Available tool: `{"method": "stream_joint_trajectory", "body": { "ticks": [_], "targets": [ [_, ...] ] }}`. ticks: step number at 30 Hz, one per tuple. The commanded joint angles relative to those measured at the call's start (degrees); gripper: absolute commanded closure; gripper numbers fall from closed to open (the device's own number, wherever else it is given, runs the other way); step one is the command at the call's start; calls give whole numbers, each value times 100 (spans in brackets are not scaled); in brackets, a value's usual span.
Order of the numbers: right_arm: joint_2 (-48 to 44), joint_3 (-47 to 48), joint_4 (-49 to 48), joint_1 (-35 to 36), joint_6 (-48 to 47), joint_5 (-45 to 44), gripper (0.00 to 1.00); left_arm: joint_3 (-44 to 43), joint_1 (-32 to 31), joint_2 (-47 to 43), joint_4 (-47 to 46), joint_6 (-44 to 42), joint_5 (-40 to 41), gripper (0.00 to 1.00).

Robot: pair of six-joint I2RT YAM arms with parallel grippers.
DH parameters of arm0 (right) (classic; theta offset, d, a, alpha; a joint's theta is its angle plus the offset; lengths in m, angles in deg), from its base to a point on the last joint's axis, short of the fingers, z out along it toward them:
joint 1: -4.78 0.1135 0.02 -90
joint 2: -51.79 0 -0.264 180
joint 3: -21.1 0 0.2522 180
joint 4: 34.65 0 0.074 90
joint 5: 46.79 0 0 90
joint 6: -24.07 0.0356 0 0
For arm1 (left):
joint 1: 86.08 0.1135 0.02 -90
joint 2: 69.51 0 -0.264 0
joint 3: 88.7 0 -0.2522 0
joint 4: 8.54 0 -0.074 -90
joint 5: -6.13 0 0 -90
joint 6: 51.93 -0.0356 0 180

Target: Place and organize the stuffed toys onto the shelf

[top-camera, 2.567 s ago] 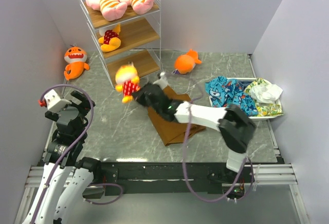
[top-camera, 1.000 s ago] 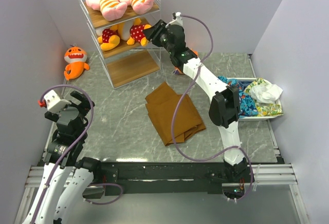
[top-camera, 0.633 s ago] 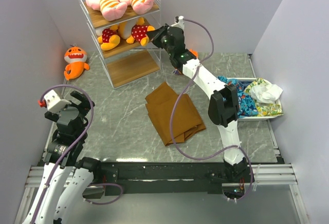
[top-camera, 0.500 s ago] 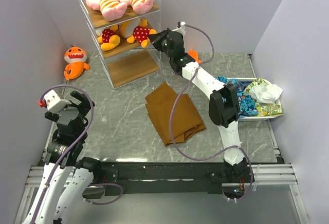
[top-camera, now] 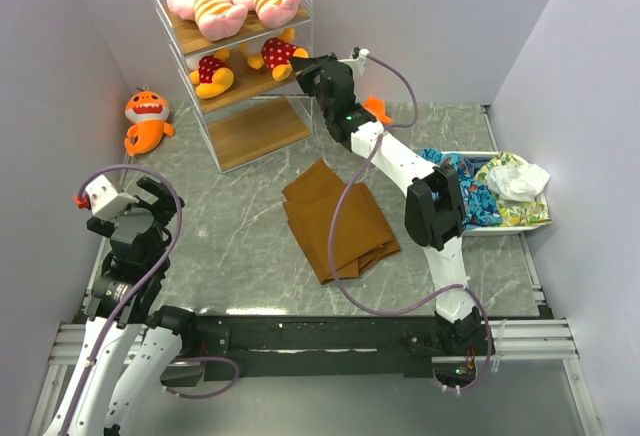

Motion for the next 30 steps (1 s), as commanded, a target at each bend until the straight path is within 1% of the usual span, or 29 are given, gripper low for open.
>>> {"method": "stream_joint_trajectory", "body": {
  "ticks": [1, 3, 7, 12, 14, 18, 20, 21, 22, 23, 24, 26, 28, 29, 30],
  "targets": [
    [15, 347, -331, 71, 381, -384, 93, 39, 23, -60, -185, 20, 84, 3],
    [128, 461, -314, 97, 452, -411, 91, 39, 22, -33, -168, 29, 93, 3],
    [348, 900, -121, 124, 496, -358, 76, 38, 22, -59, -141, 56, 102, 3],
    [287, 752, -120, 124, 575, -384, 67, 56, 22, -103, -167, 64, 58, 3],
    [226, 646, -147, 124, 557, -367, 65, 65, 22, -103, -185, 38, 14, 3],
    [164, 620, -112, 115, 461, -262, 57, 179, 22, -112, -457, -322, -284, 3],
    [103, 602, -112, 115, 356, -121, 55, 240, 22, -130, -728, -664, -713, 2],
    [68, 507, -129, 115, 320, -86, 55, 302, 22, -130, -826, -987, -924, 2],
    [-54, 436, -164, 115, 242, -77, 54, 311, 22, -112, -888, -1138, -1388, 1],
    [-125, 340, -251, 106, 189, -33, 54, 320, 22, -95, -958, -1270, -1592, 1],
    [-196, 182, -287, 98, 127, -24, 52, 294, 22, -34, -1106, -1576, -1794, 1],
    [-345, 75, -296, 71, -5, 115, 50, 241, 22, 72, -1265, -1885, -2382, 2],
    [-459, -21, -270, 10, -32, 239, 45, 118, 22, 265, -1512, -2255, -2665, 4],
    [-512, -65, -270, -17, -14, 309, 42, 22, 22, 353, -1608, -2447, -3093, 5],
    [-565, -257, -348, -34, -31, 467, 40, -23, 22, 519, -1731, -2832, -3289, 7]
  ]
}}
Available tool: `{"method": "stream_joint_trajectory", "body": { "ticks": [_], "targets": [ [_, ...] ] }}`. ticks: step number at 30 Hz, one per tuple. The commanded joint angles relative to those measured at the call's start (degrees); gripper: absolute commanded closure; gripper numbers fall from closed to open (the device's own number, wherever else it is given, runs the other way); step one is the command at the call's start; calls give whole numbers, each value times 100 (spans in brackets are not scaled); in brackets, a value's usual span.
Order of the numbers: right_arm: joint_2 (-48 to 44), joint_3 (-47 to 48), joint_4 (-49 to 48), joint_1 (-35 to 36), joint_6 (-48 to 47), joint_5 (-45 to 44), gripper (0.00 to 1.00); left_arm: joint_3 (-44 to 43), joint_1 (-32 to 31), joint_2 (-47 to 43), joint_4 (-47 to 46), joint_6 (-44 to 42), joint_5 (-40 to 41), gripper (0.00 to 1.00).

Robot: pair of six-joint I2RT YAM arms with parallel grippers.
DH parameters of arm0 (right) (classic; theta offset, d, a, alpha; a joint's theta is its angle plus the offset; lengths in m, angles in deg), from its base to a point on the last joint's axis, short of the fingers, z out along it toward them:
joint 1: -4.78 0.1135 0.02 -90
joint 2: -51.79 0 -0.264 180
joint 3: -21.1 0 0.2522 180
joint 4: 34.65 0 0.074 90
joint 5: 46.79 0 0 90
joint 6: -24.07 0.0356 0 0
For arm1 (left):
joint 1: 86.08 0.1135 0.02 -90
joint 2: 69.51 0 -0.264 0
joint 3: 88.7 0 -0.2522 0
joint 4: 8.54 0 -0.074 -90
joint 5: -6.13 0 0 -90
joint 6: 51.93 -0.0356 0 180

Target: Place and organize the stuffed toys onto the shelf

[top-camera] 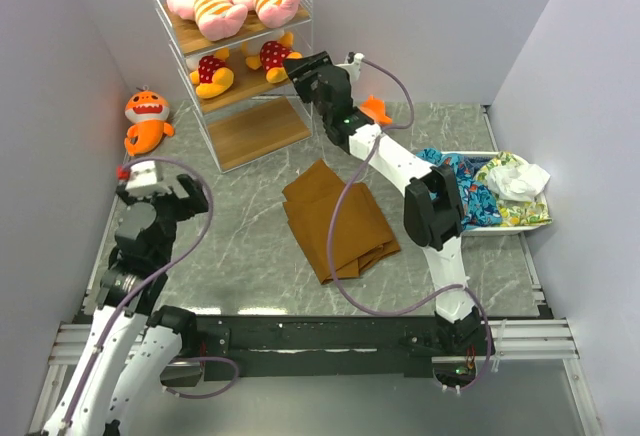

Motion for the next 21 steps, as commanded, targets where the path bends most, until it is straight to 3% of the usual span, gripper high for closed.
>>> {"method": "stream_joint_trajectory", "body": {
  "ticks": [1, 4, 8, 14, 17, 21],
  "targets": [
    [-790, -344, -447, -124, -261, 422, 39, -372, 22, 468, -933, -1391, -1504, 9],
    [-1028, -635, -685, -177, -611, 615, 37, -750, 22, 924, -971, -2067, -1944, 10],
    [-1397, -1055, -912, -361, -824, 1239, 36, -1408, 14, 1557, -1031, -2841, -1928, 12],
    [-2714, -3014, -1739, -598, -1289, 1740, 37, -2287, -205, 2691, -1120, -4229, -1928, 23],
    [-3417, -4286, -2395, -722, -1719, 2056, 37, -2604, -486, 3340, -1163, -4923, -1525, 25],
    [-4218, -4985, -2470, -792, -2229, 2040, 36, -2860, -812, 3974, -1496, -6030, -795, 24]
  ]
}}
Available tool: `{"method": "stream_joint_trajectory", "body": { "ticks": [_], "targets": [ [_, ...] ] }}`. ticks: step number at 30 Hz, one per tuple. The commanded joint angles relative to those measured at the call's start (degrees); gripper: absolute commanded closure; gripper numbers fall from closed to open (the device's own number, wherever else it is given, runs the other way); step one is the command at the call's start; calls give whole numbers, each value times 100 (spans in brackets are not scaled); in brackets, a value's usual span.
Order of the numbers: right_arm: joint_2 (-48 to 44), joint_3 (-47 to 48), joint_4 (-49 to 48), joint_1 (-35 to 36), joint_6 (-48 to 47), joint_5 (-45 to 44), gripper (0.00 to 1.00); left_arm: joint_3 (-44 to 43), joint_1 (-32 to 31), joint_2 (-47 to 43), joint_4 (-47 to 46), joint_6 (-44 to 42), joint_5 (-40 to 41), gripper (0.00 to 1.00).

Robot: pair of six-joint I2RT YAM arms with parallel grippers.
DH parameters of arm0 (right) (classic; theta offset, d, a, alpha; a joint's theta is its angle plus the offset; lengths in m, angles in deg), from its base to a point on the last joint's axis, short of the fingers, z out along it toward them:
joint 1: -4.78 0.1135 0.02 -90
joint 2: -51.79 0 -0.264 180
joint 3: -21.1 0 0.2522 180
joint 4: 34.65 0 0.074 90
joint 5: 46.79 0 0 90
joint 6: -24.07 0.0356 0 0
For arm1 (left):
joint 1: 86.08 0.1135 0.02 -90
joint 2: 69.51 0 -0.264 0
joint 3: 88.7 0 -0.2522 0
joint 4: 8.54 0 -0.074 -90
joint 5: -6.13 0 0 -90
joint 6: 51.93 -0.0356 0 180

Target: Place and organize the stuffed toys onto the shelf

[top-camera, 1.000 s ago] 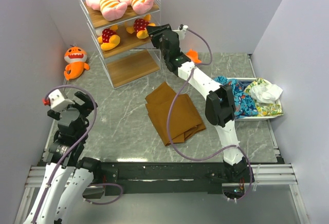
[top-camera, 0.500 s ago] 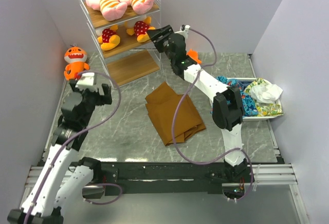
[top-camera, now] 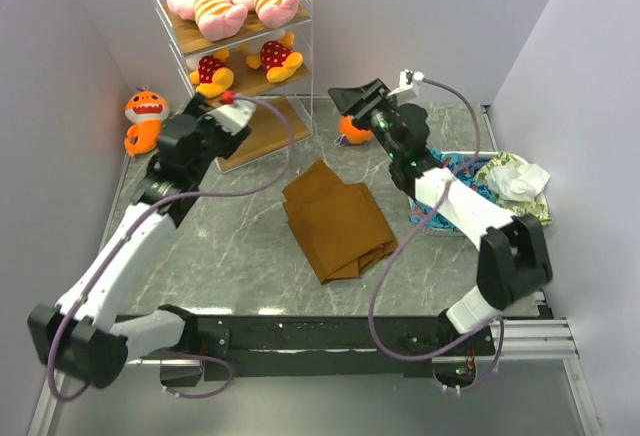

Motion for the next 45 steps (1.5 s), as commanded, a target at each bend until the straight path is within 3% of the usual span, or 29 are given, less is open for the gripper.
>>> {"method": "stream_joint_trajectory", "body": {
  "ticks": [1, 8, 20, 33, 39, 45],
  "targets": [
    [-942, -481, -605, -36, -885, 263, 35, -434, -286, 554, -466, -1468, 703, 24],
    [-1883, -973, -52, -80, -1528, 131, 35, -1435, -286, 1617, -308, -2163, 870, 23],
    [-2754, -1219, 116, -89, -1985, -229, 34, -1788, -40, 2690, -1081, -3446, 1240, 22],
    [-2939, -1123, 222, -97, -2258, -405, 34, -2517, 153, 3500, -1354, -3517, 1020, 23],
    [-2939, -1167, 195, -97, -2319, -458, 33, -2878, 136, 3798, -924, -3438, 1073, 35],
    [-2956, -1202, 213, -97, -2363, -458, 33, -2808, -75, 3737, -924, -3447, 1204, 39]
  ]
}}
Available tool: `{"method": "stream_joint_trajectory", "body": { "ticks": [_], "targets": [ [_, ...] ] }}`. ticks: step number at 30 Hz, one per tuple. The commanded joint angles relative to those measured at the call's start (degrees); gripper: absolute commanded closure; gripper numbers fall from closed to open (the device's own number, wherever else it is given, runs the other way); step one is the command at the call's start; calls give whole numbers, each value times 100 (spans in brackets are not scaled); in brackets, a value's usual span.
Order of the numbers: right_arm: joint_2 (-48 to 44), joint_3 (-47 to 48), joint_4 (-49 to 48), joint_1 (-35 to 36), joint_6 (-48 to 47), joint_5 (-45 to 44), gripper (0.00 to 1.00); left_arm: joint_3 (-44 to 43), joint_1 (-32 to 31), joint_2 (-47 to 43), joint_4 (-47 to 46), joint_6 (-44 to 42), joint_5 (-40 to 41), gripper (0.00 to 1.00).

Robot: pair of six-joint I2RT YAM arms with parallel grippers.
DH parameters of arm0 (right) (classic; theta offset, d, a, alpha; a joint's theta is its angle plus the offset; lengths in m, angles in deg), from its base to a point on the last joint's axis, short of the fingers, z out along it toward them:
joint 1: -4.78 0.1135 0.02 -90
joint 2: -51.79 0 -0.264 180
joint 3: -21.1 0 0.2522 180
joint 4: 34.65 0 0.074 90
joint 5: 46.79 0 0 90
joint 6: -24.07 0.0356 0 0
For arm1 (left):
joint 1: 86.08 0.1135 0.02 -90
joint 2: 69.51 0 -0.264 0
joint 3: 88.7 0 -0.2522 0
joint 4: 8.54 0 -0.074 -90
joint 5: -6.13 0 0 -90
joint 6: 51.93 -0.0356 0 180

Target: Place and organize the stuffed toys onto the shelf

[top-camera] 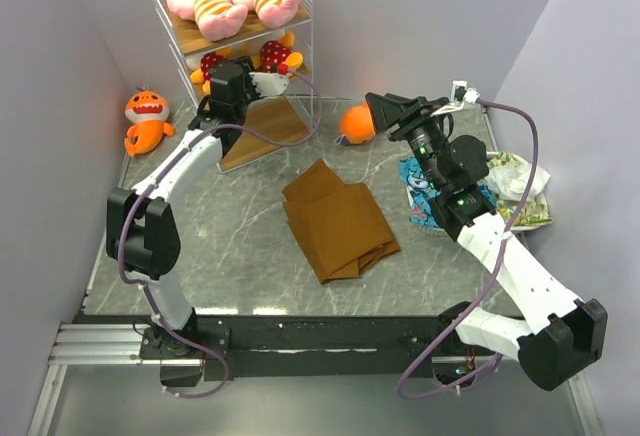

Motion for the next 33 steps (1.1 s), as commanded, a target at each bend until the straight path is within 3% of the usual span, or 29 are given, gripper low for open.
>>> {"method": "stream_joint_trajectory", "body": {
  "ticks": [1, 11, 15, 24, 28, 33],
  "targets": [
    [-150, -37, -128, -47, -162, -78, 33, -200, -169, -116, -1, 19, 123, 39],
    [-282, -142, -49, -47, -215, -209, 32, -270, -389, -213, 210, 125, 360, 42],
    [-343, -177, -40, -47, -241, -209, 32, -393, -406, -160, 316, 160, 421, 47],
    [-388, -248, 12, -47, -233, -209, 32, -333, -521, -292, 167, 362, 527, 38],
    [-378, -186, 179, -47, -189, -227, 32, 79, -547, -669, -114, 941, 290, 32],
    [-545, -300, 223, -47, -110, -218, 32, 888, -565, -1600, -211, 2259, -149, 27]
  ]
}}
